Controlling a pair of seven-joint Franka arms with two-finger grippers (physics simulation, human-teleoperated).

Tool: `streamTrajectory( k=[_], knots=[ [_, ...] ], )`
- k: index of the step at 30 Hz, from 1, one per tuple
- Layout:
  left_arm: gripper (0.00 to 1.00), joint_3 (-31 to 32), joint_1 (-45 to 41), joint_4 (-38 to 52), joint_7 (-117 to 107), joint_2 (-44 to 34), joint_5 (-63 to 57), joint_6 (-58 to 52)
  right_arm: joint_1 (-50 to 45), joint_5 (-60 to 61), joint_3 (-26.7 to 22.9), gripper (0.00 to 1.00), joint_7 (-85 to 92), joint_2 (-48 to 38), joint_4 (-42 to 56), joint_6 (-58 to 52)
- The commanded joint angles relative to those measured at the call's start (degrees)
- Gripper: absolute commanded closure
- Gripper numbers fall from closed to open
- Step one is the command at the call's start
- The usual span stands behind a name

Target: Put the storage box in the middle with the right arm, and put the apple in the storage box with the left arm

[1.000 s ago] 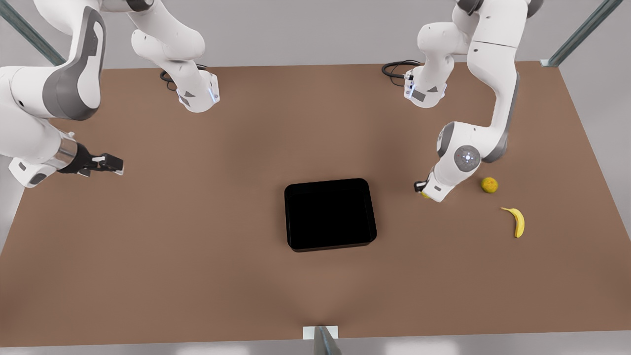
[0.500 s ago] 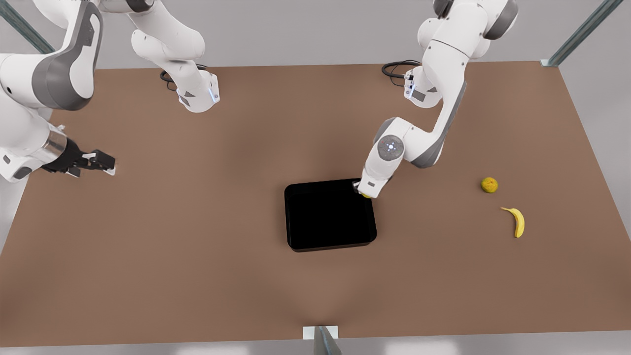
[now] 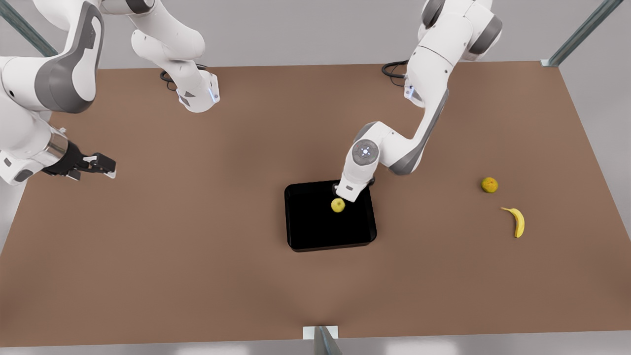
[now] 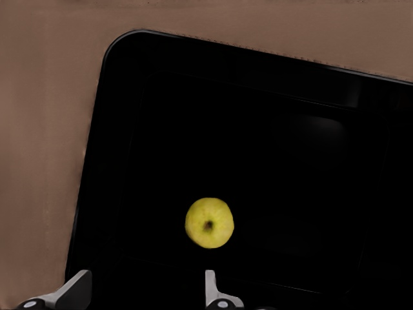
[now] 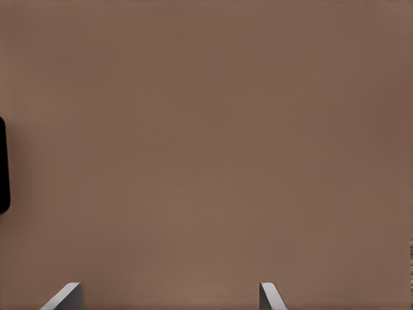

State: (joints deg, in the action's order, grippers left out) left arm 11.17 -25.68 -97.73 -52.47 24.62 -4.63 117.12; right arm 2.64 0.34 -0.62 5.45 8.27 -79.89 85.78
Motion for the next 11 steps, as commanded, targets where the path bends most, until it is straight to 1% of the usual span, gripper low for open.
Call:
streamTrajectory(
  k=[1, 2, 4, 5, 6, 7, 8, 11],
  knots=[
    [0.0, -0.01, 0.72, 0.0, 2.01, -1.77, -2.4, -3.12, -0.09, 0.01, 0.0, 0.0, 0.0, 0.0, 0.0, 0.0],
    [0.0, -0.01, 2.82, 0.96, 8.07, -4.93, -2.22, -8.31, -0.09, -0.08, 0.0, 0.0, 0.0, 0.0, 0.0, 0.0],
    [0.0, -0.27, 7.48, 2.28, 20.73, -12.23, -1.61, -14.9, -0.09, -0.08, 0.0, 0.0, 0.0, 0.08, 0.0, 0.0],
    [0.0, -2.37, 7.75, 2.99, 26.79, -15.3, -1.52, -17.45, -0.09, -0.08, 0.0, 0.0, 0.0, 0.08, 0.0, 0.09],
    [0.0, -5.89, 7.66, 3.34, 33.21, -18.47, -1.34, -19.65, -0.01, -0.08, 0.0, 0.0, 0.0, 0.17, 0.0, 0.09],
    [0.0, -10.19, 7.84, 7.64, 41.12, -20.05, 1.81, -23.95, 0.08, -0.08, 0.0, 0.0, 0.0, 0.7, 0.0, 0.09],
    [0.0, -12.22, 10.21, 10.11, 46.75, -21.45, 4.9, -26.51, 0.08, -0.08, 0.0, 0.0, 0.0, 0.7, 0.0, 0.18],
    [0.0, -12.31, 10.39, 10.11, 47.55, -23.92, 4.37, -27.39, 0.17, -0.08, 0.0, 0.0, 0.0, 0.79, 0.0, 0.09]
  ],
)
